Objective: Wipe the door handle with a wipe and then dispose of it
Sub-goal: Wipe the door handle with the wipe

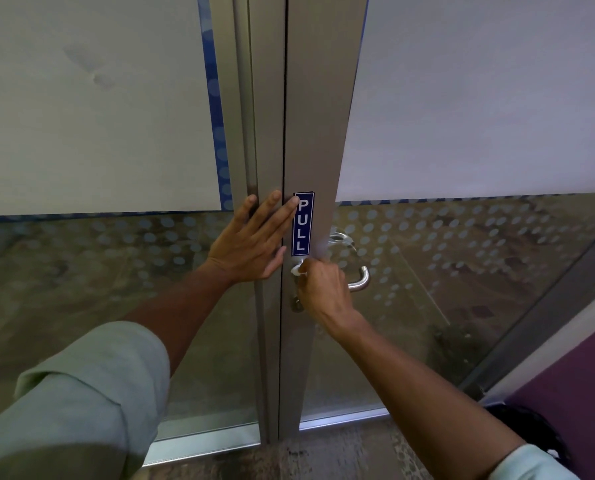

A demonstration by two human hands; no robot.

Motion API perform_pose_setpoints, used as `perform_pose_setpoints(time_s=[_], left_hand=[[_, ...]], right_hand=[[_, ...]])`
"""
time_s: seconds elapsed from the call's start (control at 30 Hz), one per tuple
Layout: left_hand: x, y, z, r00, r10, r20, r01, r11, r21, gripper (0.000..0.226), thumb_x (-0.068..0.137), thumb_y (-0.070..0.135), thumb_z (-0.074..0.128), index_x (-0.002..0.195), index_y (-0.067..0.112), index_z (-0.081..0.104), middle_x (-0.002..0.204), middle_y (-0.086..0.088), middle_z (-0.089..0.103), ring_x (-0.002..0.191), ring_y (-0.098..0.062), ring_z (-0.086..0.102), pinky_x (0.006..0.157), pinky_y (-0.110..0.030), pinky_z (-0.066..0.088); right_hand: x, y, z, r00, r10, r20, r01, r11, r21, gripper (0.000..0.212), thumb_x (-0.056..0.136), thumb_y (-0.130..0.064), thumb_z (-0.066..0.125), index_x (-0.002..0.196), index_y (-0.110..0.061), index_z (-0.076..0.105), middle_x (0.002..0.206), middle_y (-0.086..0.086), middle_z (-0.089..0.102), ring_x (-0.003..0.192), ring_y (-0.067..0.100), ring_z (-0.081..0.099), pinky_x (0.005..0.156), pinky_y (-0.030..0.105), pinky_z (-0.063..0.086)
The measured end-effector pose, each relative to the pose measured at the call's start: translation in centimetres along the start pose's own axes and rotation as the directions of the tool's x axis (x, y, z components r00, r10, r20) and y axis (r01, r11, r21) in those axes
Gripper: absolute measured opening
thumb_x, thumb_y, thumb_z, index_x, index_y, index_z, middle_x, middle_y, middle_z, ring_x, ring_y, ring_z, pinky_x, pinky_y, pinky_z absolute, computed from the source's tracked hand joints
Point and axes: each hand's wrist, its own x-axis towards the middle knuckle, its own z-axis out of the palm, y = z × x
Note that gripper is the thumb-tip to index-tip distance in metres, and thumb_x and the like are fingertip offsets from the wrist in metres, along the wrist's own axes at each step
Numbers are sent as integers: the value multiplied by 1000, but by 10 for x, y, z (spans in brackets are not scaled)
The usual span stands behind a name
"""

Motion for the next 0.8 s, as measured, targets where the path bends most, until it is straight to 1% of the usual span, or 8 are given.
perform_pose_setpoints(time_s=[0.17,0.33,0.43,0.5,0.6,0.67,0.73,0.8], left_hand=[[0,-1,-1,1000,10,11,-10,1000,6,82,99,50,34,162,2,16,169,-16,15,155,-38,14,126,-54,-4],[0,-1,-3,1000,9,18,-9,1000,5,81,99,50,32,162,2,14,169,-16,16,154,-38,15,125,-54,-4],[1,-1,-5,1000,9,23,-9,1000,9,80,99,50,32,162,2,19,169,-16,15,154,-38,16,125,-54,-2],[1,-1,-5,1000,7,26,-7,1000,7,79,99,49,33,161,2,21,169,-16,16,154,-38,16,125,-54,-3],[2,-1,-5,999,8,35,-9,1000,14,79,99,49,33,161,2,21,169,-16,16,154,-38,16,125,-54,-3],[1,-1,-5,999,8,37,-9,1000,12,80,99,49,32,162,2,20,169,-17,15,155,-38,15,125,-54,-3],[1,-1,-4,999,9,31,-10,1000,11,80,99,49,31,162,2,16,170,-16,11,155,-38,14,125,-54,-2],[1,0,-3,1000,5,26,-5,1000,5,80,99,50,30,162,2,15,170,-15,12,155,-38,14,125,-54,-3]], right_hand=[[-2,5,-5,998,-32,46,35,998,-60,33,99,-32,50,84,-12,71,77,10,70,68,28,68,61,33,51],[2,5,-5,997,-69,30,70,996,-58,9,93,-17,59,98,-12,66,86,9,71,78,29,69,69,39,57],[-4,7,-3,992,-106,73,114,987,-112,6,91,-12,57,95,-11,62,87,12,69,78,35,68,64,38,55],[-13,10,0,978,-176,109,194,965,-179,11,93,-12,54,100,-12,61,97,11,69,84,35,68,67,38,54],[-21,23,0,940,-305,152,335,912,-238,29,96,-13,49,123,-12,61,123,9,66,106,33,65,91,38,49],[-24,36,-4,915,-356,189,393,892,-225,39,98,-13,50,137,-14,54,138,8,59,123,34,58,98,43,49],[-22,50,-11,896,-400,192,435,878,-201,44,97,-12,55,140,-19,52,142,3,57,132,29,52,100,45,49],[-18,66,-18,881,-434,186,466,865,-187,41,95,-11,58,134,-24,58,132,-1,65,123,22,60,95,40,52]])
